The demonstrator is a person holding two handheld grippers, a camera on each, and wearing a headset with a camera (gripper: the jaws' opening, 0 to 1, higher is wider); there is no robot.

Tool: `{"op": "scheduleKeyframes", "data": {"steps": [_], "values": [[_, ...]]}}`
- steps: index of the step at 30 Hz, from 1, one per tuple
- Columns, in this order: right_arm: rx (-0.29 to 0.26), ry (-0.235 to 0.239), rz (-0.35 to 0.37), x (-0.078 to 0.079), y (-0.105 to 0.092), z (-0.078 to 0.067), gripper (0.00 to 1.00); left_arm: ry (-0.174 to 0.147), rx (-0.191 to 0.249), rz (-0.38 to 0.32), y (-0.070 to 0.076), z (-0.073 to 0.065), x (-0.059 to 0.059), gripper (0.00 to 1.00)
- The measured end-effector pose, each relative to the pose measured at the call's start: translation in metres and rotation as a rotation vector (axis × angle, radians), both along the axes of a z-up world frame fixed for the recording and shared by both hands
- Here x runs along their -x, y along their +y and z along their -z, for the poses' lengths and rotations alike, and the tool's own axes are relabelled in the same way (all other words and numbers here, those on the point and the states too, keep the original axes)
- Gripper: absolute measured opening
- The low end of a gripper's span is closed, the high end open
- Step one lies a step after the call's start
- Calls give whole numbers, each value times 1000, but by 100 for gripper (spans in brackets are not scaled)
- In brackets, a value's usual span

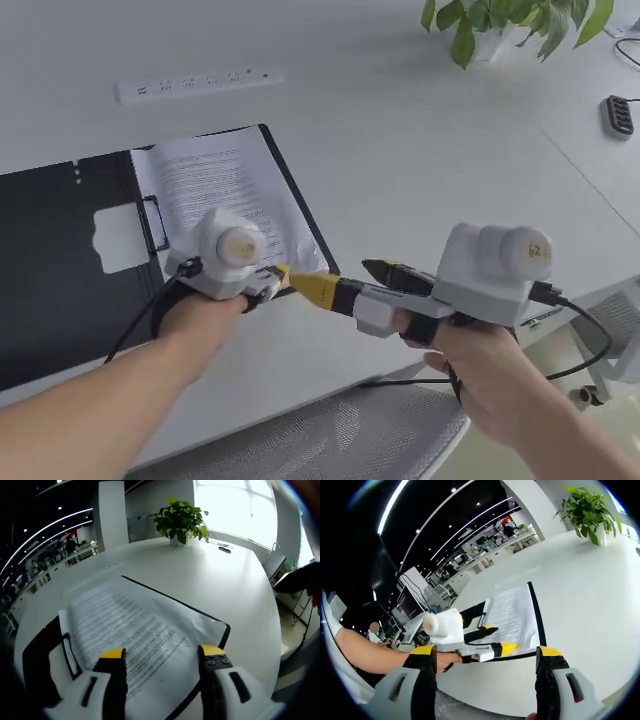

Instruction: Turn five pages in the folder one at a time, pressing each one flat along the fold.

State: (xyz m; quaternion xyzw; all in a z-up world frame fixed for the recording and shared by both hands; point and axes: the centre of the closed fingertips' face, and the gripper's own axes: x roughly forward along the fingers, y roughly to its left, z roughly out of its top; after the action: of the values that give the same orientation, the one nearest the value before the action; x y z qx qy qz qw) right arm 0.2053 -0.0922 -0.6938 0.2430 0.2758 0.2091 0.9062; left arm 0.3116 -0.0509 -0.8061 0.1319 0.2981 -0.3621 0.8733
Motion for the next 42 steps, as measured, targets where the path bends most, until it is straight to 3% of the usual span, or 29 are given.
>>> {"op": "scheduleKeyframes", "data": {"steps": [18,22,29,37,42], "values": [[-19,34,-1,-19,3,22,76,-5,14,20,-1,1,-1,44],[-19,49,1,-24,3,29,73,-9,14,34,-6,1,3,33],[-19,79,15,-32,0,46,70,-31,-5,29,0,0,-6,16],[-23,92,27,-45,1,57,64,-40,-8,26,1,0,-7,14],[-59,115,56,-56,1,65,58,-39,-6,24,2,0,-8,13]]}}
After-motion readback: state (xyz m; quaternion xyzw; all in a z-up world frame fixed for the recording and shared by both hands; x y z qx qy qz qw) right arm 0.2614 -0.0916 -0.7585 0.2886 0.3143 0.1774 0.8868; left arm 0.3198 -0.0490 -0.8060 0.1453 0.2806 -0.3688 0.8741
